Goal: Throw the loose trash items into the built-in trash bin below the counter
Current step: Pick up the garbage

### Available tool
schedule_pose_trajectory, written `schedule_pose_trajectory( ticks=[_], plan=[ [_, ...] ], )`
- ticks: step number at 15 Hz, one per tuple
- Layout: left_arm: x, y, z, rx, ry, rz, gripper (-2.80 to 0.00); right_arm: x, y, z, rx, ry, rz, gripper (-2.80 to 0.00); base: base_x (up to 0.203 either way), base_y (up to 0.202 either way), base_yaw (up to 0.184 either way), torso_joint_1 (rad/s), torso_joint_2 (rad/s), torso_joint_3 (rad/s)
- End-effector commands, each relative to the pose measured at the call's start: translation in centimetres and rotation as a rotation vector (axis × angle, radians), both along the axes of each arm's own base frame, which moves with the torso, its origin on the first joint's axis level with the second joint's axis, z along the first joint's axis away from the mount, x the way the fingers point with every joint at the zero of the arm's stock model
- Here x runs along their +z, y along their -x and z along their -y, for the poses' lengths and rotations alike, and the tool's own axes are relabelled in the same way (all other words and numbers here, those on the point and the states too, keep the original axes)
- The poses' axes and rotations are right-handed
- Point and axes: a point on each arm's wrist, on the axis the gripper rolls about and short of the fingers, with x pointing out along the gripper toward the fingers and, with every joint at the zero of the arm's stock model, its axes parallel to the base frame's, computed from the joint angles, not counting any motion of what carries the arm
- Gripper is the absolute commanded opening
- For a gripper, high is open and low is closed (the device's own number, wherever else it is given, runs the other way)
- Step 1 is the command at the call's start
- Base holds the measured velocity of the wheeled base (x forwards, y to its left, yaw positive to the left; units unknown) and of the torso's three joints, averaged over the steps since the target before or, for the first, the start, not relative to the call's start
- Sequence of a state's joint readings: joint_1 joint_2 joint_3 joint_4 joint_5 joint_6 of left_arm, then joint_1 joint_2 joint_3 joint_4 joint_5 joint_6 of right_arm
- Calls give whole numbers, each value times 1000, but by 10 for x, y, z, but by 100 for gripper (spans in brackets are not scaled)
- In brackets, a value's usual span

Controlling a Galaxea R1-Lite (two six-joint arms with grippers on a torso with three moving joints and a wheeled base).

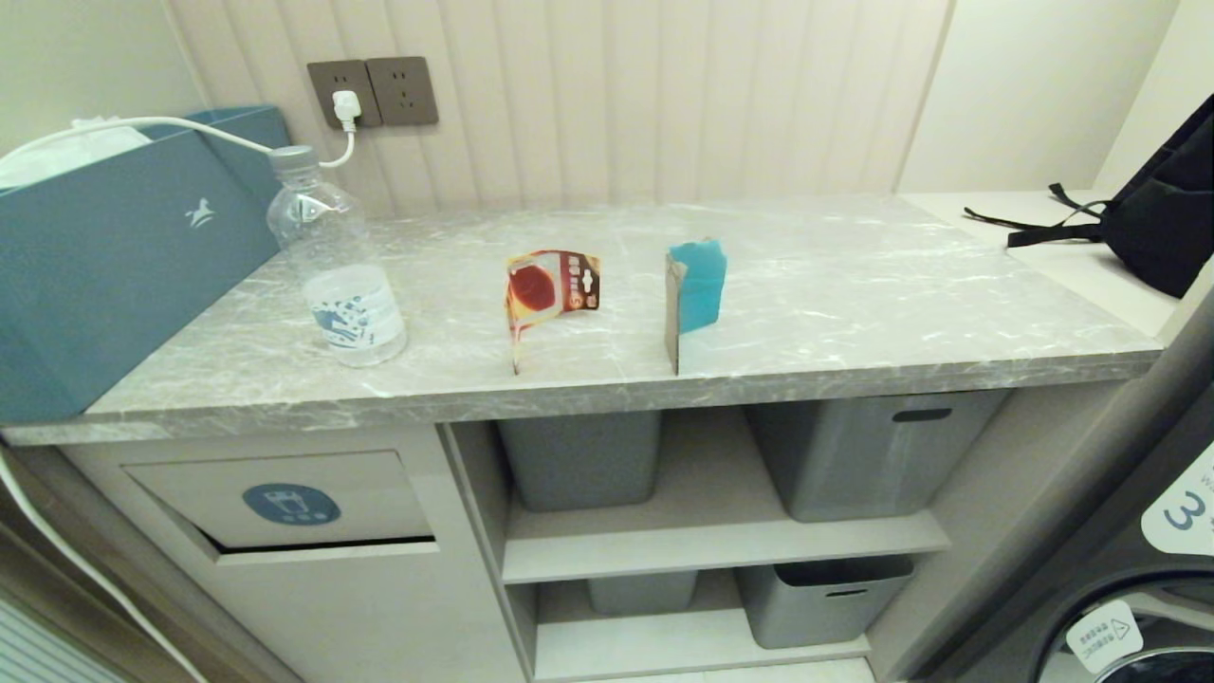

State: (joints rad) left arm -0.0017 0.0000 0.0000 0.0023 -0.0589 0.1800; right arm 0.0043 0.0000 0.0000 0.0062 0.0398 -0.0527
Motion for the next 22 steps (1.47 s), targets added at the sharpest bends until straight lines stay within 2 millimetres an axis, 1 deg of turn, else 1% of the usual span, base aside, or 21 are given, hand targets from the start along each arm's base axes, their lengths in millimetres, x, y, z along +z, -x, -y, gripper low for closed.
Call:
schedule_pose_trajectory(
  ticks=[1,8,14,15,16,18,20,22],
  plan=[
    [0,0,0,-1,-2,4,-280,0,0,0,0,1,2,-280,0,0,0,0,0,0],
    [0,0,0,0,-8,-3,-280,0,0,0,0,-1,2,-280,0,0,0,0,0,0],
    [4,-16,0,40,7,-191,-280,0,0,0,0,-1,2,-280,0,0,0,0,0,0],
    [15,-17,0,35,12,-150,-280,0,0,0,1,5,2,-280,0,0,0,0,0,0],
    [32,-22,0,10,16,-113,-280,0,0,0,-1,-6,1,-280,0,0,0,0,0,0],
    [64,-39,2,-86,19,-96,-280,0,0,0,-1,-5,1,-280,0,0,0,0,0,0],
    [98,-56,3,-137,20,-61,-280,0,0,0,-2,-5,1,-280,0,0,0,0,0,0],
    [120,-70,3,-153,20,-46,-280,0,0,0,-1,-5,1,-280,0,0,0,0,0,0]
  ],
)
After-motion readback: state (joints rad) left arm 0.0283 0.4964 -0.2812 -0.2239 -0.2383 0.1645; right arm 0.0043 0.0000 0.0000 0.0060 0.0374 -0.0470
